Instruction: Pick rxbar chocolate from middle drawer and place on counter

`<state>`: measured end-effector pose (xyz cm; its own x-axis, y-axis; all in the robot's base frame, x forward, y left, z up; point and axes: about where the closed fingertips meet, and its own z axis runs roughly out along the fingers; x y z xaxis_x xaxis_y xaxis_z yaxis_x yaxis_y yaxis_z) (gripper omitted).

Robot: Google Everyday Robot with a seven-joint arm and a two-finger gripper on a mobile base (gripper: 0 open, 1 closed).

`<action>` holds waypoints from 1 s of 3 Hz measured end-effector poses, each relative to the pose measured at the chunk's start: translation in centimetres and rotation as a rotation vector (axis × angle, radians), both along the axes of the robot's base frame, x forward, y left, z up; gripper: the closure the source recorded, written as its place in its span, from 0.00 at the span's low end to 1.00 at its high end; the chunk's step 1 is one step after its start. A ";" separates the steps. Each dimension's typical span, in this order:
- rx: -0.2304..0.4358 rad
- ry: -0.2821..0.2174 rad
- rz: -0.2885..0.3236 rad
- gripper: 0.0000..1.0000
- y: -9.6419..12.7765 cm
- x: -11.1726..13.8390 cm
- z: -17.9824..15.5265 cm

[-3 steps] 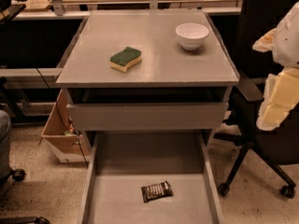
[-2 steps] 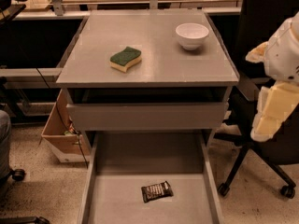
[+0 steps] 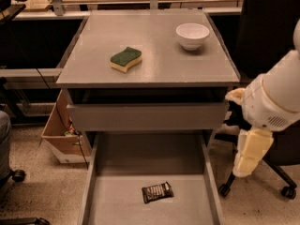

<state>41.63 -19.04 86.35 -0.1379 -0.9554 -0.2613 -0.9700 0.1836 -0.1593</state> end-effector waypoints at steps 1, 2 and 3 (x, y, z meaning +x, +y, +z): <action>0.046 0.021 0.029 0.00 1.0 -0.7 -4.8; 0.111 0.059 0.078 0.00 3.7 -1.7 -11.2; 0.147 0.090 0.110 0.00 6.2 -2.4 -15.6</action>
Offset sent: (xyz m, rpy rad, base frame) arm -0.0264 0.0514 -0.1636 0.1653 0.0878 0.1149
